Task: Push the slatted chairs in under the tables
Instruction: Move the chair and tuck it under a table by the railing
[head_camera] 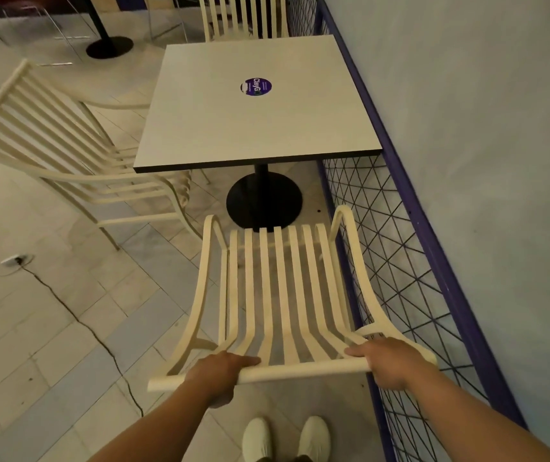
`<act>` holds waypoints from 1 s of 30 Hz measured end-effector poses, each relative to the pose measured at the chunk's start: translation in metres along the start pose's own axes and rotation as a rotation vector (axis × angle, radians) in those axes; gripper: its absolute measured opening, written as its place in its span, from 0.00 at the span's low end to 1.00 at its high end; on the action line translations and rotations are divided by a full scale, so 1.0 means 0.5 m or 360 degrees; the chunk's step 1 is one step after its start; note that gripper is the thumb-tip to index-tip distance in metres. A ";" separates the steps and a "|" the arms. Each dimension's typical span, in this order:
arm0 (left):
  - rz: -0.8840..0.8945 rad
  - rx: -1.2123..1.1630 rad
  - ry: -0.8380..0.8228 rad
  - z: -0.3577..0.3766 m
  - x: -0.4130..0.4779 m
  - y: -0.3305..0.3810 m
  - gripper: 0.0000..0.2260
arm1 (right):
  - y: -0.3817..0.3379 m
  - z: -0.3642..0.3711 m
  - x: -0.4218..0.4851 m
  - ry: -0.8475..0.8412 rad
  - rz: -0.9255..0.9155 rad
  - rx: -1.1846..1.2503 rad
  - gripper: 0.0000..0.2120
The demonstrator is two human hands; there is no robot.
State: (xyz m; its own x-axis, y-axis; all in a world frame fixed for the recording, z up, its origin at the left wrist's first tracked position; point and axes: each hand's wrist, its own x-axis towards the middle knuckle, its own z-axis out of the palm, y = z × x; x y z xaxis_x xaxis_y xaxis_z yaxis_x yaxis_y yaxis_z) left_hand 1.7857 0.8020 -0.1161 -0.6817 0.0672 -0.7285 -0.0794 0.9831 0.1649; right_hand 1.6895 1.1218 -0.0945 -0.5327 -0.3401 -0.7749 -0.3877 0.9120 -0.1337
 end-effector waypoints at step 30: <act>0.0036 -0.0001 0.0096 -0.098 0.116 -0.027 0.36 | 0.039 -0.111 0.109 0.0089 -0.0022 -0.0041 0.35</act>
State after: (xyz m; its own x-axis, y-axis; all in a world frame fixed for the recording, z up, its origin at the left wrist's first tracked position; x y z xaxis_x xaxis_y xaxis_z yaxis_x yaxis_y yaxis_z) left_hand 1.7118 0.7846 -0.1280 -0.7260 0.0789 -0.6832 -0.0640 0.9813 0.1814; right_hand 1.6110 1.1085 -0.1048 -0.5680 -0.3655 -0.7374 -0.4143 0.9012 -0.1275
